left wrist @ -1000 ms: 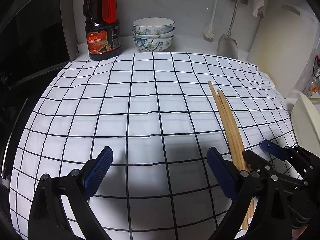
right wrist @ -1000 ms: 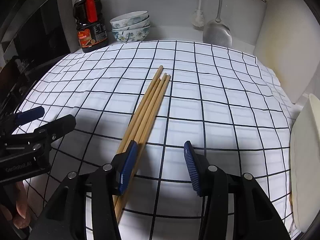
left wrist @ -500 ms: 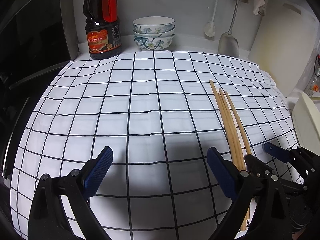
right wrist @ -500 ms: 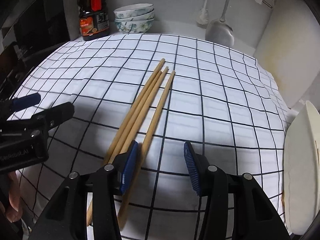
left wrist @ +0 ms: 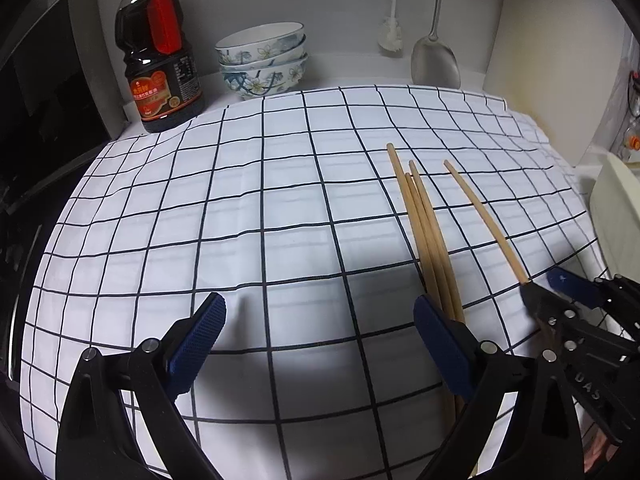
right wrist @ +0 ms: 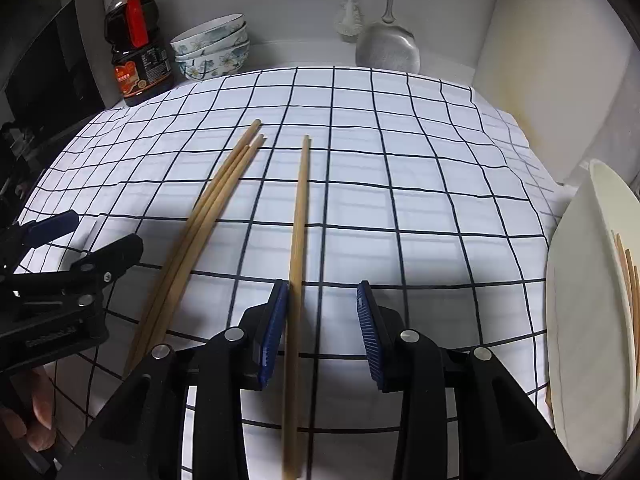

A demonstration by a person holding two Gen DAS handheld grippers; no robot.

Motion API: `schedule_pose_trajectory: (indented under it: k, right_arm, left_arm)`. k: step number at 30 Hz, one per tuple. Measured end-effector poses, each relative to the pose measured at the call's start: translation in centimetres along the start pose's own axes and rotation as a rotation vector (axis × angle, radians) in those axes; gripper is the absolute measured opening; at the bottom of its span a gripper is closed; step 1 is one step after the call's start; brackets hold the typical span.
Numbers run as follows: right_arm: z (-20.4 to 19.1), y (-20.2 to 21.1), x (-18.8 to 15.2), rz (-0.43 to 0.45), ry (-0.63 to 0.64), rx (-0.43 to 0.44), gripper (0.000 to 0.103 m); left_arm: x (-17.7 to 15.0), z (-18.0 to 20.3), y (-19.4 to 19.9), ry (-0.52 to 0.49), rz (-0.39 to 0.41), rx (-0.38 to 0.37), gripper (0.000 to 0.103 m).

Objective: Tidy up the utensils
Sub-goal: 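Lower both open tools toward the remaining chopsticks, then close the right tool on one chopstick while the left tool grasps another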

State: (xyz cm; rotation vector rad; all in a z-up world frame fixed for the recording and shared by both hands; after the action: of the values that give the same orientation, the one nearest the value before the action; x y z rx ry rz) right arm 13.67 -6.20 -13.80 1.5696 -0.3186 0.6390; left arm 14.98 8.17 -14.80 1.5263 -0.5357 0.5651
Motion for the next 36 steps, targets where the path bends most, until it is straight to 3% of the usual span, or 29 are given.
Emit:
schedule_pose_trajectory:
  k: [9, 17, 27, 29, 31, 33, 35, 36]
  right_arm:
    - [0.2, 0.0, -0.1, 0.002, -0.003, 0.009, 0.035]
    - [0.1, 0.0, -0.1, 0.004, -0.006, 0.009, 0.035]
    - [0.0, -0.2, 0.1, 0.032, -0.01, 0.006, 0.035]
    - [-0.1, -0.3, 0.1, 0.039, 0.005, -0.001, 0.035]
    - [-0.4, -0.3, 0.2, 0.039, 0.025, -0.005, 0.026]
    - [-1.0, -0.3, 0.2, 0.04, 0.048, 0.005, 0.016]
    - [-1.4, -0.2, 0.2, 0.042, 0.063, 0.012, 0.007]
    - [-1.4, -0.2, 0.2, 0.042, 0.065, 0.008, 0.006]
  left_arm:
    - [0.3, 1.0, 0.0, 0.0, 0.006, -0.042, 0.093]
    - [-0.3, 2.2, -1.1, -0.022, -0.038, -0.076, 0.096]
    - [0.2, 2.7, -2.0, -0.038, -0.049, -0.059, 0.096]
    - [0.3, 2.8, -1.8, -0.042, -0.038, -0.062, 0.086]
    - [0.5, 3.0, -1.6, -0.046, -0.022, -0.067, 0.077]
    - [0.6, 3.0, -1.3, -0.047, -0.007, -0.068, 0.061]
    - [0.6, 3.1, -1.0, -0.048, 0.003, -0.074, 0.033]
    - [0.6, 3.0, -0.9, -0.048, 0.005, -0.075, 0.026]
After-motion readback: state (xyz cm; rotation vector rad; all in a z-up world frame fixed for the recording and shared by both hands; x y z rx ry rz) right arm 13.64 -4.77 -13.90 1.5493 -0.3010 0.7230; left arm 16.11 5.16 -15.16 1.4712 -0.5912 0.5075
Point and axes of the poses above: each gripper's, at about its wrist camera, not at the fingertips, and y roughly against the way its jaws point, z to its right, x to its top, the point moved 9 cm from there along -y, roughly the way its jaws point, and after that the axes turned 3 degrees about z, right-handed, at the moved point
